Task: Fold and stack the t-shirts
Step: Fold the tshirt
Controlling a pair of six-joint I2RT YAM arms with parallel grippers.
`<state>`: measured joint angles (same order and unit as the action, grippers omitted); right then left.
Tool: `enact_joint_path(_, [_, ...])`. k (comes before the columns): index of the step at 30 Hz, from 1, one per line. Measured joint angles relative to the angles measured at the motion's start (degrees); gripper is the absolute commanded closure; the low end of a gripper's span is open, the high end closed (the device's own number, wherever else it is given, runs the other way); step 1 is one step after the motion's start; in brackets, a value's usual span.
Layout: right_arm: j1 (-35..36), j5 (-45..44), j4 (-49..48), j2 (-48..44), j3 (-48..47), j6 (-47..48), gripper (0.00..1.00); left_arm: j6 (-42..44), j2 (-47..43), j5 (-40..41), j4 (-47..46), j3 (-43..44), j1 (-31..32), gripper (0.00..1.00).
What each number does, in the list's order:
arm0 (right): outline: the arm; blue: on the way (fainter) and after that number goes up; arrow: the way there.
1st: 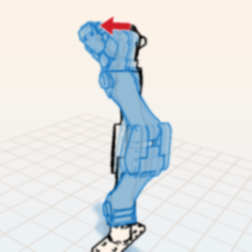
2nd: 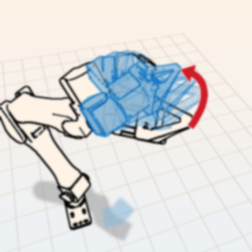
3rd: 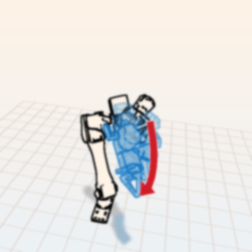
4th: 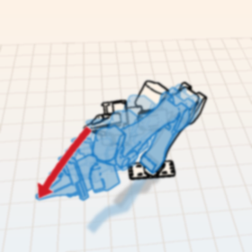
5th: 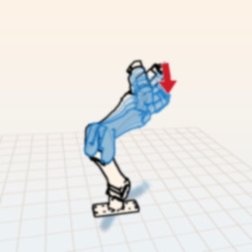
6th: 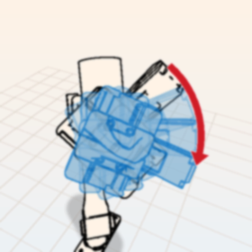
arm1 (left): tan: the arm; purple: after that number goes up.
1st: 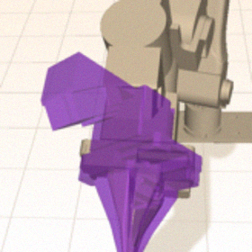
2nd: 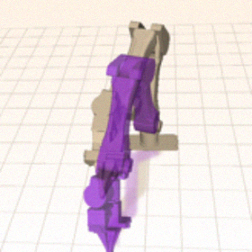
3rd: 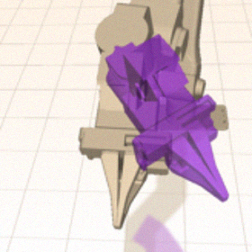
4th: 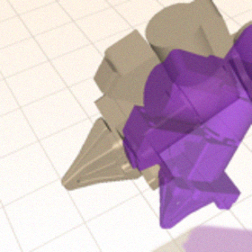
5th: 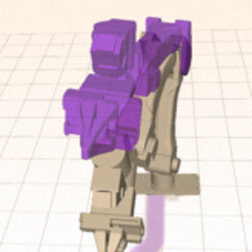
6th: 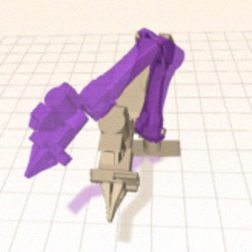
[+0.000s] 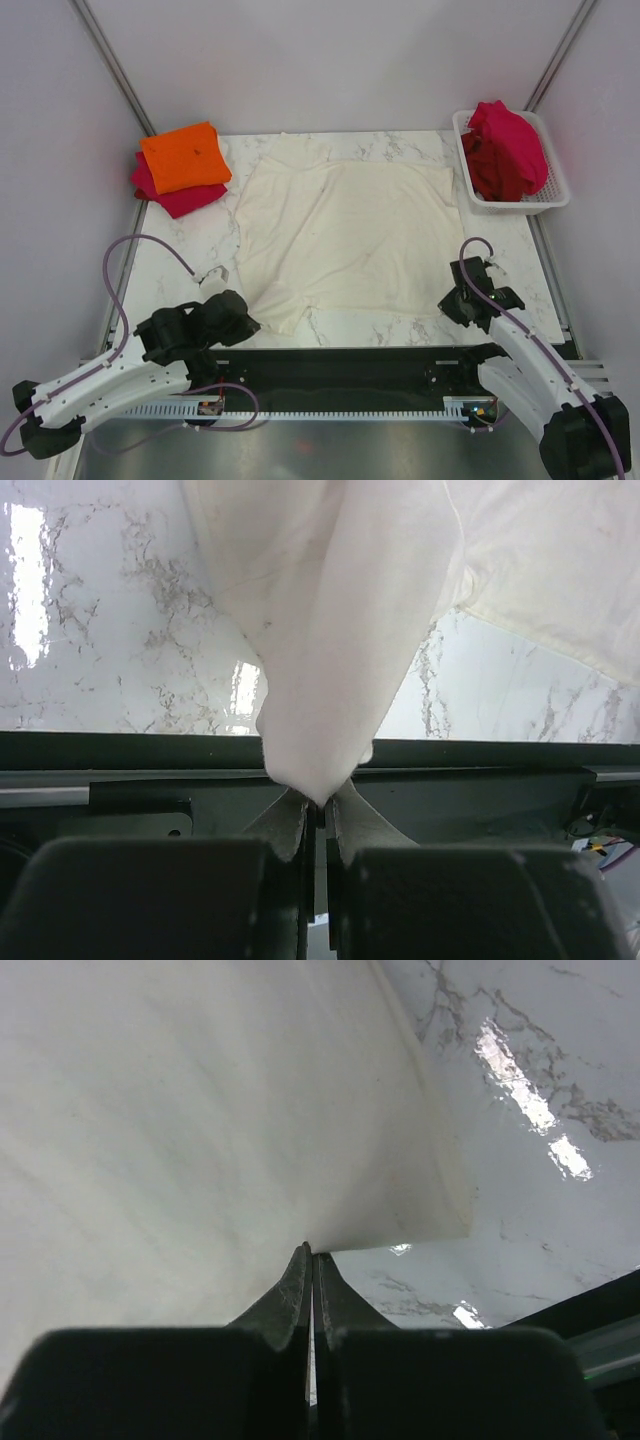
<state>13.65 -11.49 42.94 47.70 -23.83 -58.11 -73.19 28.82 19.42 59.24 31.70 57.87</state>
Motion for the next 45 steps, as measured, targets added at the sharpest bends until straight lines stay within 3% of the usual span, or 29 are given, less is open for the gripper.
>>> enact_joint_path(10, [0.0, -1.8, 7.3, -11.7, -10.3, 3.3, 1.00, 2.3, 0.2, -1.3, 1.1, 10.0, 0.0, 0.98])
enact_joint_path(18, [0.0, -4.2, 13.1, -18.3, -13.4, 3.9, 1.00, 3.4, 1.3, -3.4, 3.2, 11.8, 0.0, 0.98])
enact_joint_path(28, [0.0, -8.5, 13.4, -16.7, -18.4, 4.8, 1.00, 16.3, 17.6, -5.9, 4.2, 22.3, -0.9, 0.98])
enact_joint_path(31, [0.0, -8.5, 10.2, -13.0, -18.4, 6.1, 1.00, 23.0, 25.2, -8.8, 3.3, 26.7, -5.4, 0.98])
enact_joint_path(38, [0.0, -10.4, 0.5, 2.1, -20.7, 10.3, 1.00, 40.2, 39.0, -22.6, -1.1, 35.5, -25.7, 0.98])
enact_joint_path(45, [-1.9, -12.7, -8.8, 16.4, -25.9, 13.1, 1.00, 52.0, 60.6, -31.1, -4.2, 48.7, -33.5, 0.98])
